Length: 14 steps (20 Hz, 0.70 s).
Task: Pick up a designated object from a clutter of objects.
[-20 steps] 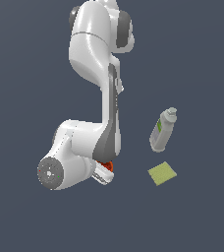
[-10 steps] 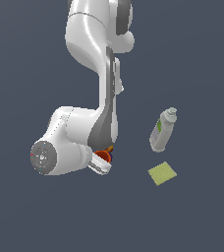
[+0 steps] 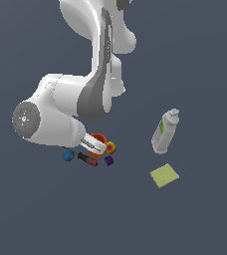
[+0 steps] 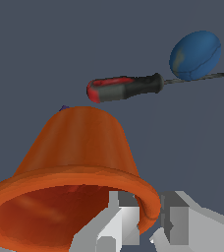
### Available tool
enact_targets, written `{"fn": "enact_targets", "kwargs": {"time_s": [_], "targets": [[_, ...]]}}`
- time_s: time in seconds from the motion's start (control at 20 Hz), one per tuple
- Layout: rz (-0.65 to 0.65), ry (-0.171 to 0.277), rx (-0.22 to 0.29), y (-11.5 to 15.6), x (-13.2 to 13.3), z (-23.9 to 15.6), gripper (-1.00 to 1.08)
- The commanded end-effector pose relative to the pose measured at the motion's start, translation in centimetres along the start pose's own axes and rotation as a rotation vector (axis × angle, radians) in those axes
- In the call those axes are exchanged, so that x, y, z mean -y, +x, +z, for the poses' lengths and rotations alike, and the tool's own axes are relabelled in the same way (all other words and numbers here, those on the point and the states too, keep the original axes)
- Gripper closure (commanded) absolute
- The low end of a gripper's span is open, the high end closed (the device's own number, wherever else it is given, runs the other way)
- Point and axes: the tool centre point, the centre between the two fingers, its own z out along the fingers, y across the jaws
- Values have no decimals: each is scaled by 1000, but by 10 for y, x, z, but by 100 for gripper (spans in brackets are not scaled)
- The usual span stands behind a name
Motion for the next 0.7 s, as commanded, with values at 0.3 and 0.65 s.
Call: {"fn": "enact_targets", "kwargs": {"time_s": [0.3,0.65], "targets": [[0,2,-1,-60,-53,-45,108],[0,2,0,-114,-101,-86,108]]}}
